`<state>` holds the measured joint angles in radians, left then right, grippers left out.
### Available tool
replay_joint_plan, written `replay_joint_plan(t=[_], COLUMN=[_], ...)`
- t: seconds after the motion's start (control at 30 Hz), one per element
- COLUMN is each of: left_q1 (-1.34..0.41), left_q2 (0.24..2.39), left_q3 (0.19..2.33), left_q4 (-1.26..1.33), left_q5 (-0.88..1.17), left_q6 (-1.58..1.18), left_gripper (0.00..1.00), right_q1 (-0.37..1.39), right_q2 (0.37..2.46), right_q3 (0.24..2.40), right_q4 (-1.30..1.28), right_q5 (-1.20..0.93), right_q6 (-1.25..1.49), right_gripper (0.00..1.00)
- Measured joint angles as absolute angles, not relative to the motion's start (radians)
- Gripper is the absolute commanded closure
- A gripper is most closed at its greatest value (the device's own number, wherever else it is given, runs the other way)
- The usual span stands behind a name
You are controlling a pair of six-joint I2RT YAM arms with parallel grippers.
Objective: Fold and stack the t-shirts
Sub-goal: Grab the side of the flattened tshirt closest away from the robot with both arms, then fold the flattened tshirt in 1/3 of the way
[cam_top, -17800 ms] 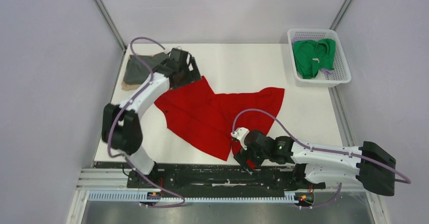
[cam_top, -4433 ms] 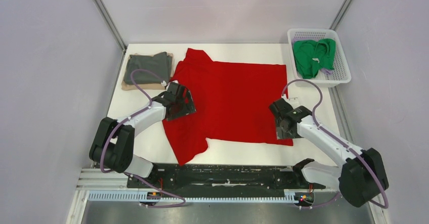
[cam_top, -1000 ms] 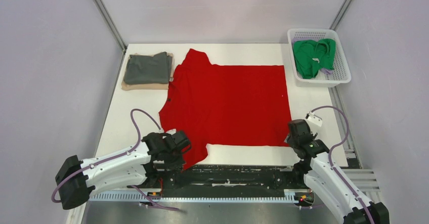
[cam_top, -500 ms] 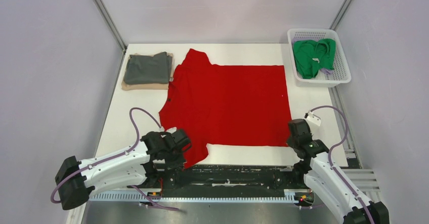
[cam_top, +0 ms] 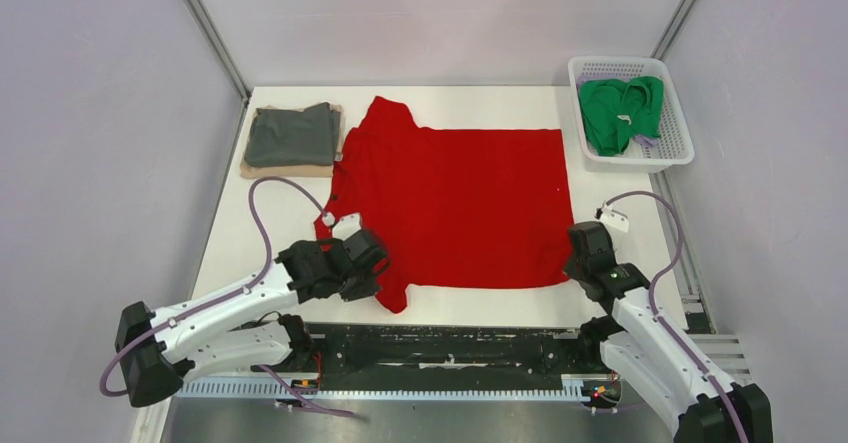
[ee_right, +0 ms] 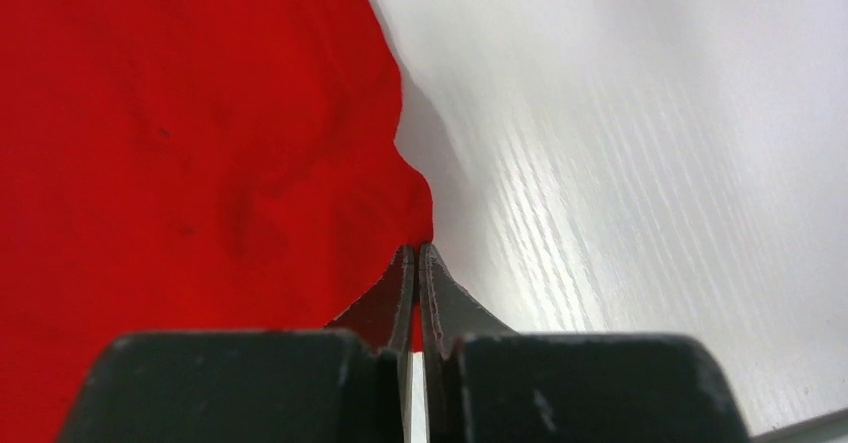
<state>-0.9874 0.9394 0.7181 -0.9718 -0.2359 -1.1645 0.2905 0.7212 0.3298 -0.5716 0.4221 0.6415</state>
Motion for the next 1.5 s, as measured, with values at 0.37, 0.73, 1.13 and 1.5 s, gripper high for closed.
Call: replay_joint_plan(t=[0.37,0.73,1.13,1.5], left_q1=[-0.764,-0.561,-0.493,-0.454], left_q2=[1.043,1.301,1.498,1.772], left_q3=[0.826,1.017,1.223,1.455], left_q4=[-0.750,-0.617,-0.611,-0.612], left_q5=[-0.348,-0.305,-0.313,-0.325], left_q6=[-0.951,-0.797,-0.698,-0.501], left_gripper=[0.98,0.98,0.98,0.77], right_q1=[0.290,0.261,0.213,0.174], right_q2=[0.831,0.925,1.102,1.243], right_q3=[0.393,0.498,0.602,0.660], right_q4=[-0.395,-0.278,-0.189,-0.118], right_q5=[0.398,0.444,0.444,0.440], right_q6=[0.590,0.536,0.492,0.466], right_gripper=[1.00,1.00,1.00,0.93])
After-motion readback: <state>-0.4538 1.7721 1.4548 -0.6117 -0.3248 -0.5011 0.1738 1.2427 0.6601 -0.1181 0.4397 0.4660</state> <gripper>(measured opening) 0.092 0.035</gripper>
